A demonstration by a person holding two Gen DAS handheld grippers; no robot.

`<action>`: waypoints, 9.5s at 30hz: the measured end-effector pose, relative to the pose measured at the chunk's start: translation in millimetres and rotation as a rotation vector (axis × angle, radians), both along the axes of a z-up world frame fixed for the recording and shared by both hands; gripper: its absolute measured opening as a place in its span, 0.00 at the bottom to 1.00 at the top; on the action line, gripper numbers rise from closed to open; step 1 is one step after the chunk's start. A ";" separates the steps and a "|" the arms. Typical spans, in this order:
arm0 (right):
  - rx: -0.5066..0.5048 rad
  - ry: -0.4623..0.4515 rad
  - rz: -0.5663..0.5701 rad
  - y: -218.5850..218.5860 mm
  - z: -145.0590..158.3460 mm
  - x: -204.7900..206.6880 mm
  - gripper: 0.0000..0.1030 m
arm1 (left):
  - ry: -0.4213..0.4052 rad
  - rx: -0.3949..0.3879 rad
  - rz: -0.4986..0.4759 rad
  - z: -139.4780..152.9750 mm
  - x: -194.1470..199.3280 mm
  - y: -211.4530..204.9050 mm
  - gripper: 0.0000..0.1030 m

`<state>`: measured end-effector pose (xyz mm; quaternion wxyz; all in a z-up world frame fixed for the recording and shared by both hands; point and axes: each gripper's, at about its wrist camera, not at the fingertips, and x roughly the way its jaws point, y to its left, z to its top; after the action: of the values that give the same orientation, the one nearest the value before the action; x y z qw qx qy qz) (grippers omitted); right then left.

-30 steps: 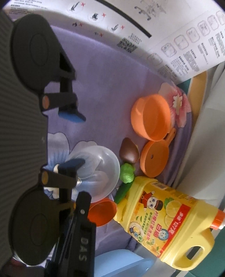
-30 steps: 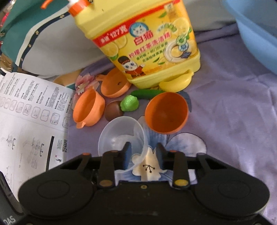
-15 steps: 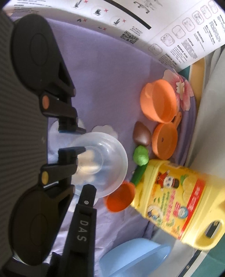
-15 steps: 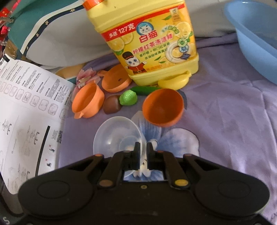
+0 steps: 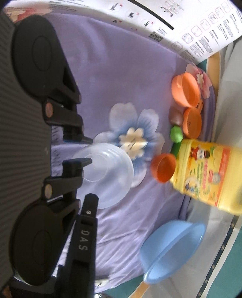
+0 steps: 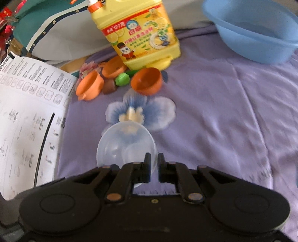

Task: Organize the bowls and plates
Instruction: 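Carry the clear bowl with the right gripper and lower it into the blue bowl, then open the right gripper and withdraw it from the nested bowls, then move the right gripper to the orange bowl and close on its rim, then lift the orange bowl with the right gripper and carry it toward the blue bowl, then lower the orange bowl into the clear bowl and open the right gripper, then close the right gripper on the rim of the nested bowls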

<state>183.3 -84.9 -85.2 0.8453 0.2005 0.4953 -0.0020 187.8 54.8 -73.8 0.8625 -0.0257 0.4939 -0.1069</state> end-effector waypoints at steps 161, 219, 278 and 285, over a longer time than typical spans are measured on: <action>0.021 -0.064 0.030 -36.8 -35.6 158.2 0.07 | -0.054 0.047 0.036 -35.2 161.7 -36.7 0.16; -0.021 -0.052 0.015 -40.8 27.0 -169.6 0.07 | 0.028 0.001 -0.158 26.1 -145.4 -59.8 0.12; -0.065 -0.093 -0.131 -71.9 10.3 -225.3 1.00 | -0.098 0.034 -0.054 10.0 -183.6 -12.7 1.00; -0.052 -0.078 -0.135 -71.4 3.6 -217.9 0.93 | -0.085 0.018 -0.065 3.1 -175.0 -15.0 1.00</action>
<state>-34.6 -156.3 -81.6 0.8668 0.2115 0.4469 -0.0641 12.8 39.8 -70.7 0.8789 0.0026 0.4585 -0.1313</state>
